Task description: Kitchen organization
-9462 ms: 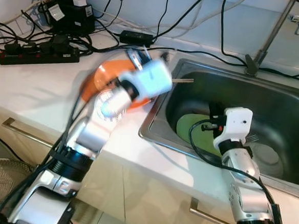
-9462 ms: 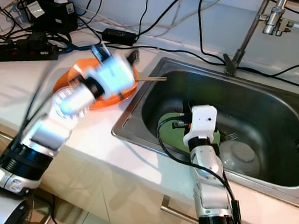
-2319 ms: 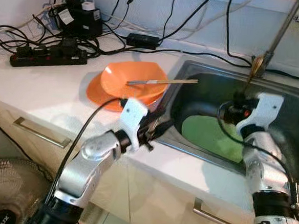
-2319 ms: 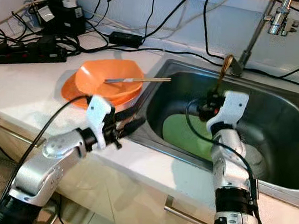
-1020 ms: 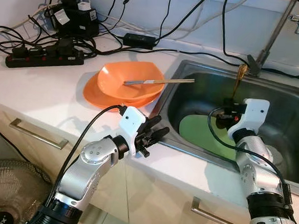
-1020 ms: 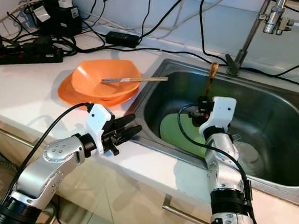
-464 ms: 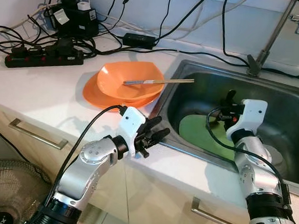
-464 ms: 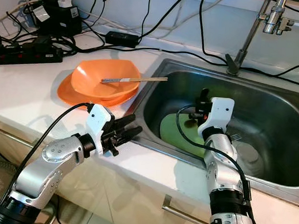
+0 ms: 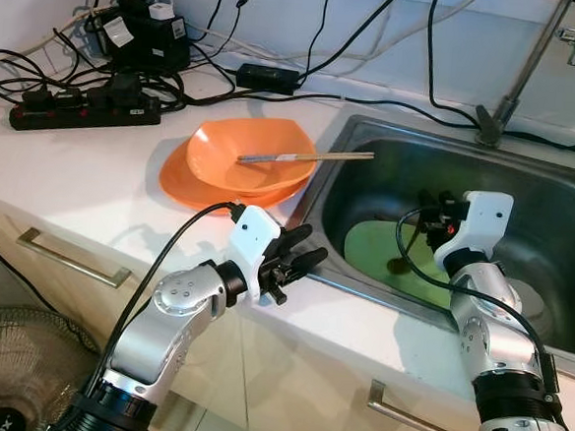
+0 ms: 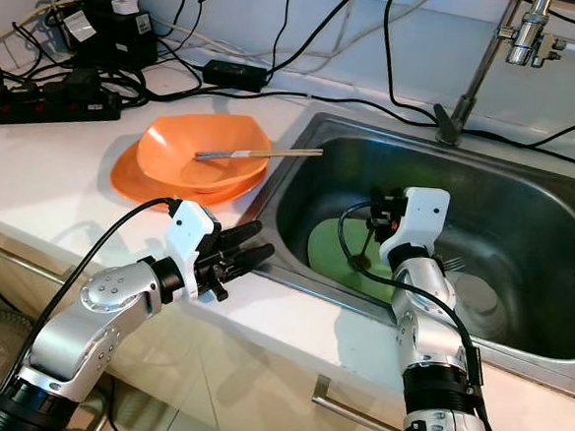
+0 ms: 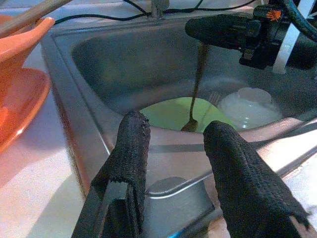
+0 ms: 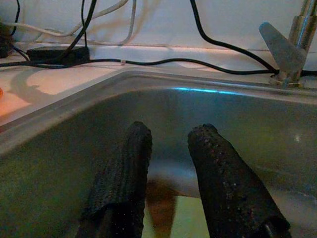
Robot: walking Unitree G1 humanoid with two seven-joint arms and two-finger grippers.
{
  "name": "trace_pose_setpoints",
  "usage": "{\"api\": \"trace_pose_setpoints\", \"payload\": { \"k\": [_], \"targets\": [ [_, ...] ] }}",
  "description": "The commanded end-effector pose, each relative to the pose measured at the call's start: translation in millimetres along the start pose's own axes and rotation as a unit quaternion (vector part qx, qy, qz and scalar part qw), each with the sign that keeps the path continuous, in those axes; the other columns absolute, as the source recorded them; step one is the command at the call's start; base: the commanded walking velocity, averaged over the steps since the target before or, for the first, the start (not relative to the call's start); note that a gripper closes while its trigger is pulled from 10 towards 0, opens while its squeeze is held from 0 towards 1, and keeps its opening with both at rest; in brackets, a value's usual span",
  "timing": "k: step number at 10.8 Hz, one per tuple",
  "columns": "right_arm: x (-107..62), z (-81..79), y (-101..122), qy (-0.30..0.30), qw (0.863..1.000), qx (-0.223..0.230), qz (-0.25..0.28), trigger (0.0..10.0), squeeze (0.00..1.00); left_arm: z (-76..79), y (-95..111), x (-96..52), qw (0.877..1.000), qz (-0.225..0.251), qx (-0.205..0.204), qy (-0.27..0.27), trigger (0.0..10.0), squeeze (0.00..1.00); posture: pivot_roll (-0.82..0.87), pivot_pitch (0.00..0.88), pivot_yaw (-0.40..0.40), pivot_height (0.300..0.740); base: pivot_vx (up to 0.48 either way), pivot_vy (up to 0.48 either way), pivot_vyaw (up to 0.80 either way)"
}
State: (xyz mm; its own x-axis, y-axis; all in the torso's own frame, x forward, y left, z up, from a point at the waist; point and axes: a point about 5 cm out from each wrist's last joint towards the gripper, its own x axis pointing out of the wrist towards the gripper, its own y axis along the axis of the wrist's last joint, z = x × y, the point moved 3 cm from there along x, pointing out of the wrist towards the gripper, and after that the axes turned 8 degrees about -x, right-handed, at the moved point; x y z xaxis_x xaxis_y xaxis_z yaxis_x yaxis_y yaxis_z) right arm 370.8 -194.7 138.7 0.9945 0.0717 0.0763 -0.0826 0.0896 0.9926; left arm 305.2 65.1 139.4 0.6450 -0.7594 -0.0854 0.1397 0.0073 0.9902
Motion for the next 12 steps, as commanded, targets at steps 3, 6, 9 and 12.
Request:
{"api": "trace_pose_setpoints", "payload": {
  "k": [3,6,9,12],
  "targets": [
    [2.2,-0.4,5,-0.003,1.000,-0.009,0.009,10.0,0.00,0.9,-3,2.8,1.000,-0.011,0.003,-0.001,10.0,0.00,0.20,0.044,-0.016,0.740,0.000,0.000,0.00],
    [6.7,4.8,42,-0.025,0.997,-0.012,0.070,10.0,0.00,-4.5,27,10.7,0.996,0.051,0.058,0.038,10.0,0.00,0.19,0.042,-0.015,0.740,0.000,0.000,0.00],
    [6.1,-4.7,54,-0.007,0.996,-0.010,0.087,10.0,0.00,0.9,61,19.0,0.981,0.102,0.160,0.042,10.0,0.00,0.19,0.042,-0.013,0.740,0.000,0.000,0.00],
    [2.9,-4.0,50,-0.014,0.997,-0.007,0.077,10.0,0.00,5.7,84,42.4,0.945,0.081,0.314,0.051,10.0,0.00,0.19,0.038,-0.004,0.740,0.000,0.000,0.00]
  ]
}}
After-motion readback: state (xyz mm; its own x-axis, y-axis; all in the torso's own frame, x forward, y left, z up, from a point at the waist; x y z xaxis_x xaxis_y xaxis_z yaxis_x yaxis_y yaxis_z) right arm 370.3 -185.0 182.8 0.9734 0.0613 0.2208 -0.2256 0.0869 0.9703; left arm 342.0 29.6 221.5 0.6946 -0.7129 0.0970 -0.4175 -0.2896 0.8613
